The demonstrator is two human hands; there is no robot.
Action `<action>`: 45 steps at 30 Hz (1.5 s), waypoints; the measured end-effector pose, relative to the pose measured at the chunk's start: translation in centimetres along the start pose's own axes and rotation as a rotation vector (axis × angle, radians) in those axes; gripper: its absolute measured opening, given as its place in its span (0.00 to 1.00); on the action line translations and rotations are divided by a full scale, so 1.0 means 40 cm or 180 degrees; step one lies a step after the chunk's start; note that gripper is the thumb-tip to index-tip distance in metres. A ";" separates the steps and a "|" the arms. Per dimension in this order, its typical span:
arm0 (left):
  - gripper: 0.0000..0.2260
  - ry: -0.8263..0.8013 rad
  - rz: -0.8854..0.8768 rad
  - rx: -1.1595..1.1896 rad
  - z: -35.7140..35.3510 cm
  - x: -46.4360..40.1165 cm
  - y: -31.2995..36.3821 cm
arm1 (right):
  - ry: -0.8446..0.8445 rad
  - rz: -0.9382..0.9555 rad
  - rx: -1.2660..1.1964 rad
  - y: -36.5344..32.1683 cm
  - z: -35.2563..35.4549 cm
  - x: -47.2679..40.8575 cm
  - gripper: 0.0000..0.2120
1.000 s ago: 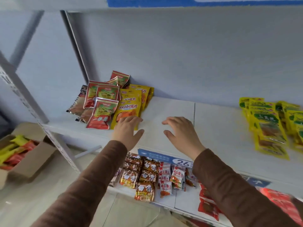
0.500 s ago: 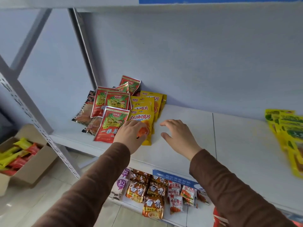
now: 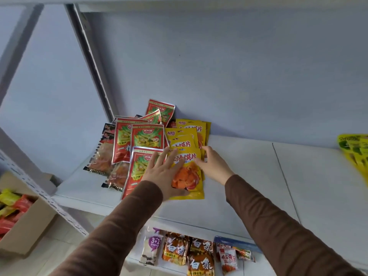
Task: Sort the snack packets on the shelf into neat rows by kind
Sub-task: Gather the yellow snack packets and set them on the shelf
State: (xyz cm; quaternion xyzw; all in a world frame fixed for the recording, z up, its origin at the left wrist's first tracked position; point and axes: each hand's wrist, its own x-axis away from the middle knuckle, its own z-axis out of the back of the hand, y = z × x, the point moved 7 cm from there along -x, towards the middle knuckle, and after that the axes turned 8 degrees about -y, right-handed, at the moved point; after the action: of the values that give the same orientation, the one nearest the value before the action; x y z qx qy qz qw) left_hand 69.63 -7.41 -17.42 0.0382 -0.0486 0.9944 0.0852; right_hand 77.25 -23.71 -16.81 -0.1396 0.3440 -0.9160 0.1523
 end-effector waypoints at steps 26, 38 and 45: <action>0.46 0.0869 -0.0088 0.4824 0.100 -0.002 -0.091 | 0.0439 0.0485 -0.3379 -0.019 0.119 0.016 0.17; 0.23 0.0667 0.0808 0.6884 0.036 0.013 -0.158 | 0.0045 0.0238 -0.2266 -0.107 0.031 -0.065 0.22; 0.21 0.0911 0.0928 0.6901 0.041 0.061 -0.208 | 0.0363 -0.0953 -0.2681 0.039 0.060 -0.203 0.43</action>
State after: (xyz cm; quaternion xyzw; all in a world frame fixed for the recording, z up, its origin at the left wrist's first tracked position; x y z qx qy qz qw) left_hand 68.80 0.99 -14.82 -0.0289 0.8557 0.5055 -0.1067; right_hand 85.84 -23.21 -17.34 -0.1869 0.6707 -0.7143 -0.0712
